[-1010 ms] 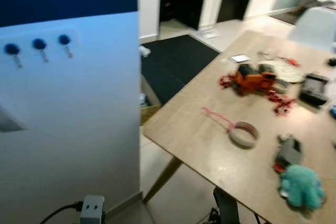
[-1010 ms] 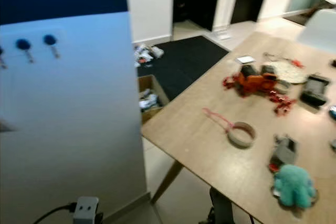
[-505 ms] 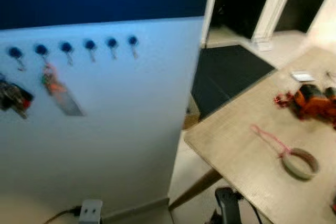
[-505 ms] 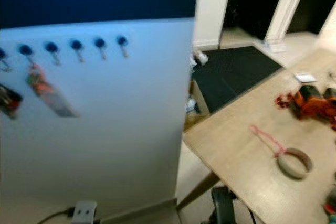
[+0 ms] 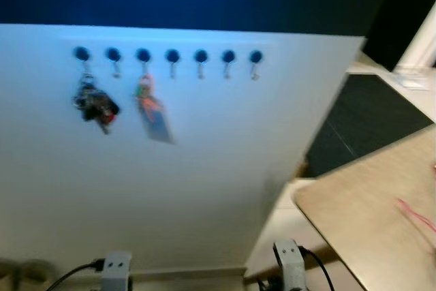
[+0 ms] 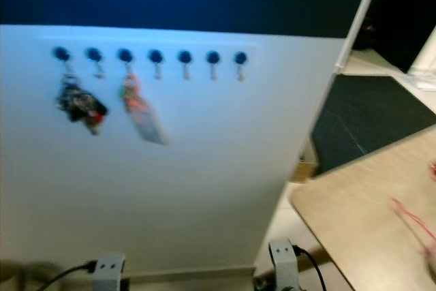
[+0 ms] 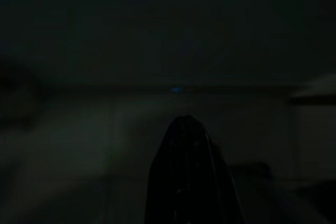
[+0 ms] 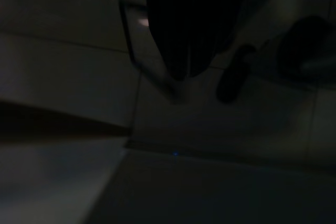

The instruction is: Hang keys on a hook

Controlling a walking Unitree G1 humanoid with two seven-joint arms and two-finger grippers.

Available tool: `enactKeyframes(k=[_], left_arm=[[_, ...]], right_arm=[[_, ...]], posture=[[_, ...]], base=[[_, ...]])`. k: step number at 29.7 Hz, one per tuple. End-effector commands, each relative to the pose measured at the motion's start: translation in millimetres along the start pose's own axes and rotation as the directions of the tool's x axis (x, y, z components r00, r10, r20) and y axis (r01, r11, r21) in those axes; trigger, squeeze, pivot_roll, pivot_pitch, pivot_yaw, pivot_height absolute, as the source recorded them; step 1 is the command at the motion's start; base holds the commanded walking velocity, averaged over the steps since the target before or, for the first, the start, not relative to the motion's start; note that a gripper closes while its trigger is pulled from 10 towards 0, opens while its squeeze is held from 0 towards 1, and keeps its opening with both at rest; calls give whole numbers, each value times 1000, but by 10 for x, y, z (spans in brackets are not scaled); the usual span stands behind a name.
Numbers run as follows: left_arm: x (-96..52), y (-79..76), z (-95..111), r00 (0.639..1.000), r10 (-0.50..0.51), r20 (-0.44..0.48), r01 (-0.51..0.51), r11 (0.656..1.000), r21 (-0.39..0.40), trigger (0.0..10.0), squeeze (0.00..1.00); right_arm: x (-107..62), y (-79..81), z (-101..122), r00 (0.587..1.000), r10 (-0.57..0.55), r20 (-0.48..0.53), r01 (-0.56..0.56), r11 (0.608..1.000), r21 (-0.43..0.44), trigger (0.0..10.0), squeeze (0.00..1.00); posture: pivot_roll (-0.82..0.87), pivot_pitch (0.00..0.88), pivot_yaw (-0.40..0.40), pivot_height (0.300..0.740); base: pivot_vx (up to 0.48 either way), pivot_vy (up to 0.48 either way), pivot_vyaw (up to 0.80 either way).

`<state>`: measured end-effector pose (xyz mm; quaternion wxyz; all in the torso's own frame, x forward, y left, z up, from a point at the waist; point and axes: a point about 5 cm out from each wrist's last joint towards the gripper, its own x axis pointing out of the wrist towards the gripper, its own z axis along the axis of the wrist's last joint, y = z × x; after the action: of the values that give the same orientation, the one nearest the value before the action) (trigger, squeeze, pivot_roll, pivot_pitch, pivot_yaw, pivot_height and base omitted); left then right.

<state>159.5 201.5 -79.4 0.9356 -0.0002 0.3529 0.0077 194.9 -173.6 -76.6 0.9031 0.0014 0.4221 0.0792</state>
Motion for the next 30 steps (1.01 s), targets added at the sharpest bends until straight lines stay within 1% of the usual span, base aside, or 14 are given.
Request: enactKeyframes(k=[1,5,15,30], left_arm=[[-8,-10,-42,1000,-5,-26,5,1000,-3,10000,0],[-8,-8,-48,1000,-4,-31,4,1000,-6,10000,0],[-4,-14,-60,999,-6,-45,5,1000,-16,10000,0],[5,-31,-47,999,-12,-40,11,1000,-17,10000,0]], right_arm=[[-9,-2,-38,1000,-6,-8,6,1000,15,10000,0],[-11,6,-61,1000,0,-16,1,999,55,10000,0],[-16,26,-105,999,9,-35,-7,998,59,10000,0],[-14,26,-93,999,12,-30,-10,998,64,10000,0]], posture=[[85,62,-54,740],[85,60,-54,740],[82,60,-53,740],[83,58,-56,740]], base=[[0,0,0],[0,0,0],[0,0,0],[0,328,0]])
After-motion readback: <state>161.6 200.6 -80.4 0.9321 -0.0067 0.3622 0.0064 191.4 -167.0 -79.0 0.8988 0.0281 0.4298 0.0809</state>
